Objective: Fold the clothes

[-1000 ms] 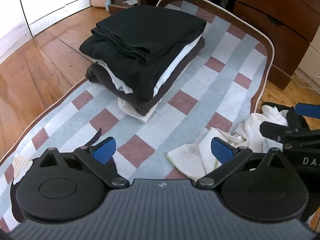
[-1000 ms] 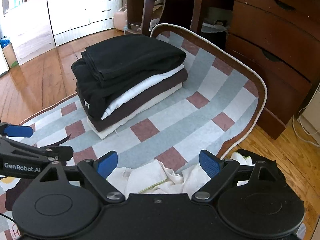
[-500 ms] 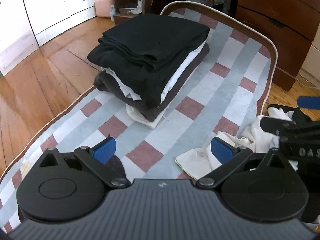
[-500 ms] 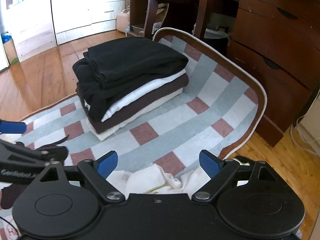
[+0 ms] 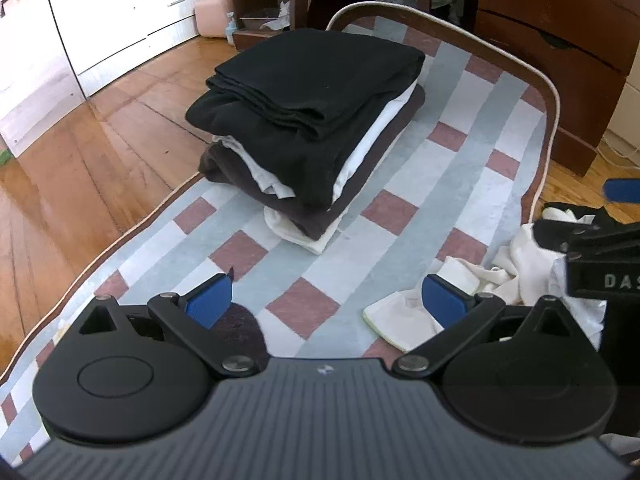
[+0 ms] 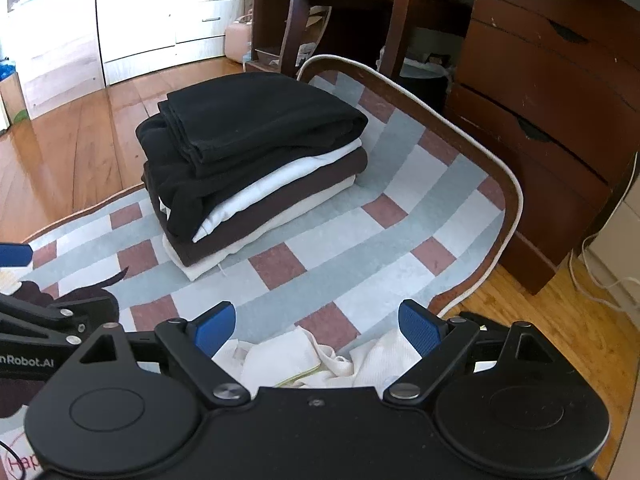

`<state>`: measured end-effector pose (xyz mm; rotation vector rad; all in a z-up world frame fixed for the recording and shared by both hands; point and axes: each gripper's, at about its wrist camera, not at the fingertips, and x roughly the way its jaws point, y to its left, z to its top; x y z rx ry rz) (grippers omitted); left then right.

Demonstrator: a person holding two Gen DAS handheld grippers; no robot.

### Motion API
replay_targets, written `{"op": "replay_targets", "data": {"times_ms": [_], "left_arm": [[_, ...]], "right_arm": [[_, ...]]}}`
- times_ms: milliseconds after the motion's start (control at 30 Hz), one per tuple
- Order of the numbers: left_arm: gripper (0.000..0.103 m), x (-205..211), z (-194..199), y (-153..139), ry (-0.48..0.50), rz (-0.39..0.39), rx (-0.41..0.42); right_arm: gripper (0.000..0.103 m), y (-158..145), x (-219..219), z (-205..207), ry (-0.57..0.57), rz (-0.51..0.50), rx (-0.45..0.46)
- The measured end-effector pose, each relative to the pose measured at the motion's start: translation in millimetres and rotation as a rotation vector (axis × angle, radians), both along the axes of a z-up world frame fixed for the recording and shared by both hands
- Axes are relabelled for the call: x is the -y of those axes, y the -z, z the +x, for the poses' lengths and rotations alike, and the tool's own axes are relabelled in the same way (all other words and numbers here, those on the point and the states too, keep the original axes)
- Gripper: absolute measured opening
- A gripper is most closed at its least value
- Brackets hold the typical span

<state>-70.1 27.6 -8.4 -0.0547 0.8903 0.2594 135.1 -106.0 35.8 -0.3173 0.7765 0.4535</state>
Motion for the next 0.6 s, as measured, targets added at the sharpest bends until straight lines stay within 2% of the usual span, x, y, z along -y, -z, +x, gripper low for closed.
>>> {"op": "replay_targets", "data": {"times_ms": [300, 433, 600], "left_arm": [[0.103, -8.9, -8.5, -0.8, 0.001, 0.02, 0.003], [0.103, -7.5, -13.3, -1.6, 0.032, 0.066, 0.005], [0.103, -11.2, -16.2, -3.6, 0.039, 0.062, 0.013]], "right_arm": [[0.092, -3.8, 1.0, 3.7, 0.032, -0.031, 0.008], [0.092, -5.7, -9.4, -3.1, -0.002, -0.047, 0.008], [0.092, -7.8, -20.2, -8.2, -0.013, -0.057, 0.009]]}}
